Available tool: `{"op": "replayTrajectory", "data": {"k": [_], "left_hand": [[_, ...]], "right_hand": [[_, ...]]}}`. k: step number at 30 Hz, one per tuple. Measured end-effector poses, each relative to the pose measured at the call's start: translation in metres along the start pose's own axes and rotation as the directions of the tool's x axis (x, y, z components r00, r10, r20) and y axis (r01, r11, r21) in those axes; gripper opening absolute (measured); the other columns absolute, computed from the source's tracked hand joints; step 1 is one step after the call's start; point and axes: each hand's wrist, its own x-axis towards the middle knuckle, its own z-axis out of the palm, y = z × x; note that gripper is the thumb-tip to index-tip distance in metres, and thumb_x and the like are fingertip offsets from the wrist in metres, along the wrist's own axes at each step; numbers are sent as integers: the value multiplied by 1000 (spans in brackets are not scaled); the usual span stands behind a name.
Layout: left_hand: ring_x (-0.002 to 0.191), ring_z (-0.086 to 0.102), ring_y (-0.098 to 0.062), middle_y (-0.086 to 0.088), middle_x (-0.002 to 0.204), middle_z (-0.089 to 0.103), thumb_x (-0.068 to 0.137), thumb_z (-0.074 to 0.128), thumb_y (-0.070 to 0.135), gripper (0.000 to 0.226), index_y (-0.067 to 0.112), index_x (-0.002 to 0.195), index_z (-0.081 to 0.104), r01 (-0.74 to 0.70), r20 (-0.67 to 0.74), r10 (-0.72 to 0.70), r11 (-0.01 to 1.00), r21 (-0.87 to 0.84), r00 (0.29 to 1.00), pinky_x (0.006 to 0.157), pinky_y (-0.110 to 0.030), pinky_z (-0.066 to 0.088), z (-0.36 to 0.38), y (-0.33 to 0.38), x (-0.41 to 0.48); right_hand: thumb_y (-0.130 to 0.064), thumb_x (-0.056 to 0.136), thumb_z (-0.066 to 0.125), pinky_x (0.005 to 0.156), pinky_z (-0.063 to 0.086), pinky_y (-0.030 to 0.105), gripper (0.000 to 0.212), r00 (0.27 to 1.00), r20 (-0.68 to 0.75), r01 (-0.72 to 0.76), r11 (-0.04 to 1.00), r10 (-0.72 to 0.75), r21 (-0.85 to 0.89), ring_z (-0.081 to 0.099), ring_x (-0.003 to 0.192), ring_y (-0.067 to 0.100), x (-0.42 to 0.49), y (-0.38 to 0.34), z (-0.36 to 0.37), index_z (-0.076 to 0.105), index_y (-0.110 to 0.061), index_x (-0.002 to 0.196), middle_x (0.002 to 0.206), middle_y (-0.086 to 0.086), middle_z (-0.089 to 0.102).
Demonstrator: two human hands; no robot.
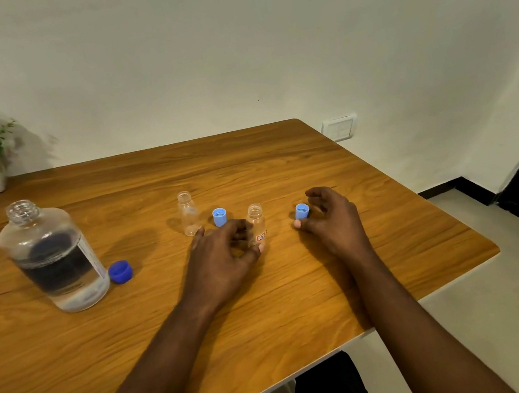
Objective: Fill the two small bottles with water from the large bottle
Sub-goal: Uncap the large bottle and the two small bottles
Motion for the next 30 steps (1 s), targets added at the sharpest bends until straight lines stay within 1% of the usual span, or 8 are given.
{"op": "replayTrajectory", "data": {"k": [2,5,8,11,14,16,24,30], "left_hand": [[101,64,-4,12,105,70,81,73,37,37,25,115,64,7,10,-7,1000,1,1000,117,-42,18,0,-1,1],[98,64,-2,13,101,71,80,73,39,35,26,112,64,16,12,-16,1000,-2,1000,116,-47,20,-2,-4,0],[97,64,-2,13,98,71,79,74,39,34,28,110,65,11,3,-11,1000,6,1000,115,-47,20,-3,-3,0],[100,64,-5,11,100,71,79,74,38,37,28,114,64,12,21,-12,1000,14,1000,115,-45,20,-1,1,1],[103,63,-5,10,104,71,82,70,37,38,27,118,63,3,29,-4,999,42,1000,116,-49,19,-2,1,0],[104,63,-5,10,105,71,82,70,39,40,26,119,62,6,32,-7,999,48,999,116,-48,20,-4,2,-1],[118,57,-15,0,123,66,75,79,37,63,17,132,57,67,26,-67,998,23,997,111,-46,31,-10,6,-11],[127,48,-14,4,137,53,79,76,27,61,22,135,52,93,-13,-93,995,26,996,106,-31,39,-18,4,-38]], "right_hand": [[-22,77,80,94,42,26,51,994,-103,31,1000,-31,4,51,120,10,-4,-3,0,60,-19,125,127,-4,60],[-20,85,72,84,50,27,22,953,-260,166,986,-156,14,60,100,9,-17,-13,3,69,-17,107,107,-3,67],[-12,85,70,73,49,18,20,972,-126,208,976,-199,66,63,86,4,-32,-20,14,70,-15,105,94,-5,69],[-12,81,74,78,52,16,38,982,76,167,982,-174,92,65,92,5,-43,-23,27,67,-15,118,102,-3,70],[-18,78,77,85,51,17,47,971,156,169,981,-183,98,64,101,0,-49,-29,33,64,-17,123,108,-11,69],[-18,77,79,85,51,19,47,966,169,179,979,-195,102,63,99,-3,-50,-32,33,65,-19,121,103,-16,68],[-27,71,84,94,53,32,65,968,187,157,986,-165,56,64,106,6,-49,-30,32,60,-14,130,115,2,70],[-26,74,82,92,52,28,64,970,187,142,988,-153,67,64,104,9,-50,-30,32,58,-14,132,116,3,69]]}}
